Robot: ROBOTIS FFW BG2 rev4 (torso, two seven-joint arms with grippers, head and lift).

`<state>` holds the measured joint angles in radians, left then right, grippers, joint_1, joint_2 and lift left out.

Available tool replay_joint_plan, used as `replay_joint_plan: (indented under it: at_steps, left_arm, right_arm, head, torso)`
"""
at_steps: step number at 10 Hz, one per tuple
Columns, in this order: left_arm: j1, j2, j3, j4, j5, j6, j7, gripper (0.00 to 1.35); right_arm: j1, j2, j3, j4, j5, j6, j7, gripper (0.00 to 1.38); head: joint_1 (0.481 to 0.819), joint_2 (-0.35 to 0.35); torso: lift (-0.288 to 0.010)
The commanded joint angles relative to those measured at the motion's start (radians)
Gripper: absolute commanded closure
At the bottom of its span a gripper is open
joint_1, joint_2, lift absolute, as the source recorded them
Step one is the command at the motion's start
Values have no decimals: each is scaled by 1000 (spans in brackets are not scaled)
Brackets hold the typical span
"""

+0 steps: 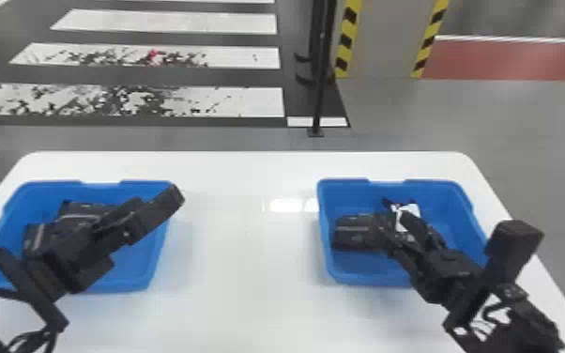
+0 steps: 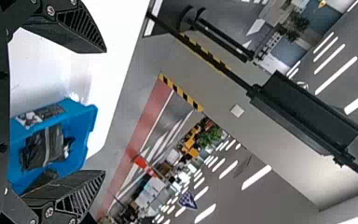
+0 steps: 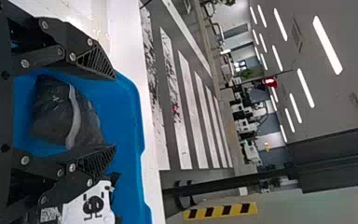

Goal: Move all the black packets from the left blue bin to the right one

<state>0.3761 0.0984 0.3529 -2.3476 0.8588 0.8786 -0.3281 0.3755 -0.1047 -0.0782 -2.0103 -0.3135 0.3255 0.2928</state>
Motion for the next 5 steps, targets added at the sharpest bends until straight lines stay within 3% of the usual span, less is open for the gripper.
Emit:
replay_joint_plan:
  at_steps: [1,5]
  left_arm:
    - [-6,0,58,0,-53,27,1,134]
    - [-77,3,225,0,-294,169,27,128]
  right_arm:
    - [91,3,-4,-107,34,-65,-12,171]
    - [363,54,2,-354,112,-161,-87,177]
  head:
    - [695,-27]
    - [695,114]
  torso:
    - [-154]
    - [-154]
